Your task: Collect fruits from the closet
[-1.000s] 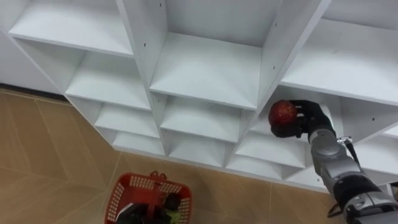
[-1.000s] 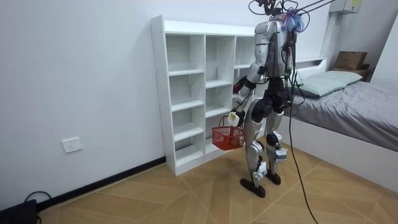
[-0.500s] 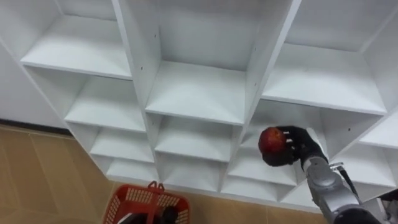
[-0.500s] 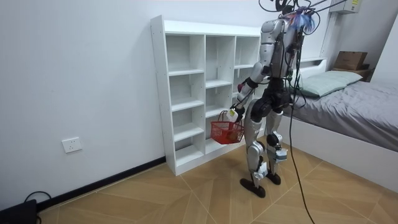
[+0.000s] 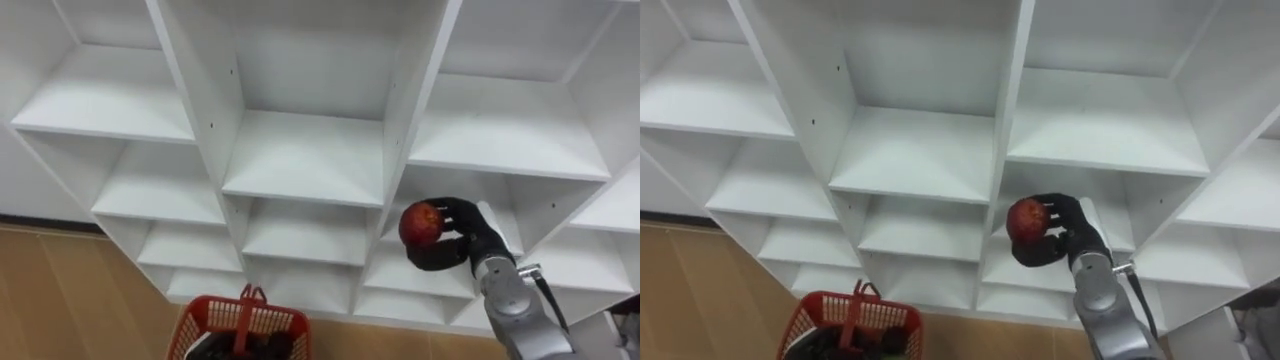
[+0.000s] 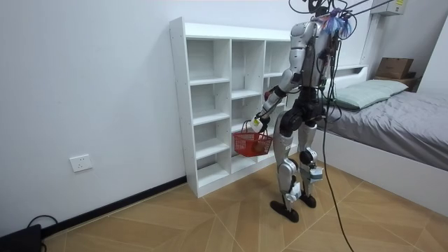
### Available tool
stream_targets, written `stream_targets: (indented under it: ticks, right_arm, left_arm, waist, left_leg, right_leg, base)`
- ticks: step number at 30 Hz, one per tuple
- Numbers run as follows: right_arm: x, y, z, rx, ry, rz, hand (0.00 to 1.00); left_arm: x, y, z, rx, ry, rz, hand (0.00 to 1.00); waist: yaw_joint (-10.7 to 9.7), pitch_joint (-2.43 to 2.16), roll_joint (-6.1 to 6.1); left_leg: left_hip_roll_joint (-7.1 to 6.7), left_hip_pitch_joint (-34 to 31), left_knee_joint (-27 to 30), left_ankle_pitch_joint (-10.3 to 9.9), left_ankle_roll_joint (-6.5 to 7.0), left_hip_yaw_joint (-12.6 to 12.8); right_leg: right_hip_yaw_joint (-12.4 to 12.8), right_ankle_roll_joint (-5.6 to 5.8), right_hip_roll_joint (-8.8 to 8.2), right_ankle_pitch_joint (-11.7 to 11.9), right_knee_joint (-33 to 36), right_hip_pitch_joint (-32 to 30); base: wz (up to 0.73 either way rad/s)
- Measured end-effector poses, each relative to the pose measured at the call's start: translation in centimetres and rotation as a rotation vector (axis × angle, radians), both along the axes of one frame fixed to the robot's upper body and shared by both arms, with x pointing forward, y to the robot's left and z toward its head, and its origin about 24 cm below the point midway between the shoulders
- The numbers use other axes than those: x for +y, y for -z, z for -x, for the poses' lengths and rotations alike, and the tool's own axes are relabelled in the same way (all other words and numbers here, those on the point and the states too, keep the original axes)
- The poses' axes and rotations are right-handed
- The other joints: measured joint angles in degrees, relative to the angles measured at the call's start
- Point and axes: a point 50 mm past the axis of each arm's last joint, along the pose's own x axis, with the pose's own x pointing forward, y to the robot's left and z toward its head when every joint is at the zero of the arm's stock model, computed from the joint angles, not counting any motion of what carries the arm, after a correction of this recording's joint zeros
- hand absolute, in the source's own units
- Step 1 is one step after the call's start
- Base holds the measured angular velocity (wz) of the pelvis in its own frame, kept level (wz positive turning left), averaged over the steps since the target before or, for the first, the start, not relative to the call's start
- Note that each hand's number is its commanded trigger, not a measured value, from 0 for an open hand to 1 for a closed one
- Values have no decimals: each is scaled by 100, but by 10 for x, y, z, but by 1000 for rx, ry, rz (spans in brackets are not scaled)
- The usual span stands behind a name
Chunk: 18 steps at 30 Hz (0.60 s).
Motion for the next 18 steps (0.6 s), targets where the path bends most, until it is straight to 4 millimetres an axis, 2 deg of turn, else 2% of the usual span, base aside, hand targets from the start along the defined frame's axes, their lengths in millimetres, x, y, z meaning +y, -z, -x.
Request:
stream_targets:
  ticks: [6, 10, 18]
  right_arm:
    - [5, 1, 3, 0, 4, -29, 100]
    - [7, -2, 4, -20, 6, -52, 100]
    - [6, 4, 17, 4, 4, -58, 100]
  left_arm:
    - [2, -1, -2, -10, -68, 9, 100]
    - [1, -2, -6, -21, -70, 16, 100]
    - [-2, -3, -10, -31, -66, 23, 100]
  waist:
    - [-97, 41, -4]
    - [-133, 41, -4]
    - [-147, 40, 11]
  left_leg:
    - [2, 63, -16, 0, -1, 33]
    - [2, 83, -23, -3, 2, 87]
    - [15, 156, -28, -3, 2, 176]
  right_leg:
    - [-7, 9, -2, -5, -4, 57]
    - [46, 9, -1, -6, -1, 76]
    - [142, 8, 10, -5, 10, 75]
  base:
    - [-1]
    - [-6]
    - [-5]
